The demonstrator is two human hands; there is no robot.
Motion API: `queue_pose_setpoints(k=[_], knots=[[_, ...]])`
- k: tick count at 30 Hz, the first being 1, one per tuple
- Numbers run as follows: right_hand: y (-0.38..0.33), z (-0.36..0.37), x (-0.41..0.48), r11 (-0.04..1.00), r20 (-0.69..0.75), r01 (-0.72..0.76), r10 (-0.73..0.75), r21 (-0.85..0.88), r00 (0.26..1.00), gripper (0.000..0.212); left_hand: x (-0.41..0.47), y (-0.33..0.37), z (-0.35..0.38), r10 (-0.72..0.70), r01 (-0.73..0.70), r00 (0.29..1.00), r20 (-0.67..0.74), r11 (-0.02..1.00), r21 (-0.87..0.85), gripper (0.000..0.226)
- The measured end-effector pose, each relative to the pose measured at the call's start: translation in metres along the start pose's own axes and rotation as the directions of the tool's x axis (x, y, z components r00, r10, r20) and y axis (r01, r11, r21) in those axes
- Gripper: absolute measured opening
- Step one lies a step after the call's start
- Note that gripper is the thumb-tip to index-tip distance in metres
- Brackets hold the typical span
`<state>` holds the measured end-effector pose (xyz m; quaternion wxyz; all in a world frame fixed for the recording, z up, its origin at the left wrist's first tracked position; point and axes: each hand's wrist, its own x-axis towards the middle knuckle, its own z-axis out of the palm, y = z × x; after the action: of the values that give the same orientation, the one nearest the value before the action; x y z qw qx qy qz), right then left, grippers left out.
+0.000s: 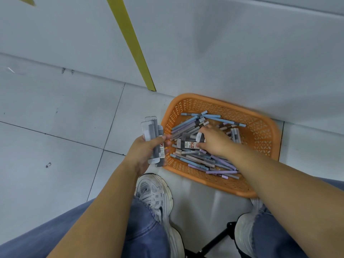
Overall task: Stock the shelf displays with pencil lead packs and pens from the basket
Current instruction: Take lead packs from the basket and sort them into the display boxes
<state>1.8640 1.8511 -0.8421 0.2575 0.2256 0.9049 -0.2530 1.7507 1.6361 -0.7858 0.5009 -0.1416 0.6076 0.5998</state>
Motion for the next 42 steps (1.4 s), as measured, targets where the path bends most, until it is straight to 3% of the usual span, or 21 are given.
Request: queue_pose_setpoints(k=[4, 8, 12, 17, 20, 23, 33, 37, 42], knots=[[0.004, -0.006, -0.009, 0.989, -0.01, -0.065, 0.067, 0.136, 0.998, 0.025, -0.003, 0.0, 0.005, 0.014, -0.014, 1.0, -0.023, 1.0, 0.008, 0.016], [0.006, -0.034, -0.027, 0.887, -0.068, -0.095, 0.14, 0.452, 0.988, 0.02, -0.009, 0.006, 0.017, 0.023, -0.024, 1.0, 0.007, 0.999, 0.042, 0.02], [0.001, -0.093, -0.063, 0.822, -0.175, -0.01, 0.134, 0.569, 0.975, 0.02, -0.021, 0.028, 0.047, 0.099, -0.107, 0.991, 0.088, 0.99, 0.097, 0.013], [-0.015, -0.148, -0.119, 0.729, -0.277, 0.118, 0.102, 0.675, 0.955, 0.021, -0.059, 0.058, 0.108, 0.192, -0.212, 0.955, 0.225, 0.975, 0.067, 0.023], [-0.026, -0.167, -0.151, 0.7, -0.327, 0.178, 0.083, 0.691, 0.941, 0.025, -0.091, 0.069, 0.136, 0.211, -0.228, 0.922, 0.324, 0.974, 0.015, 0.02], [-0.04, -0.181, -0.178, 0.671, -0.372, 0.244, 0.052, 0.7, 0.927, 0.027, -0.119, 0.082, 0.152, 0.247, -0.272, 0.916, 0.318, 0.961, 0.037, 0.017], [-0.079, -0.272, -0.252, 0.532, -0.563, 0.509, -0.073, 0.676, 0.824, 0.02, -0.215, 0.169, 0.181, 0.453, -0.537, 0.805, 0.383, 0.83, 0.147, 0.056], [-0.087, -0.317, -0.278, 0.478, -0.6, 0.572, -0.11, 0.667, 0.792, 0.011, -0.249, 0.208, 0.198, 0.573, -0.663, 0.726, 0.382, 0.731, 0.164, 0.048], [-0.088, -0.363, -0.303, 0.547, -0.725, 0.612, -0.013, 0.571, 0.688, 0.015, -0.266, 0.233, 0.215, 0.624, -0.708, 0.692, 0.363, 0.686, 0.169, 0.033]])
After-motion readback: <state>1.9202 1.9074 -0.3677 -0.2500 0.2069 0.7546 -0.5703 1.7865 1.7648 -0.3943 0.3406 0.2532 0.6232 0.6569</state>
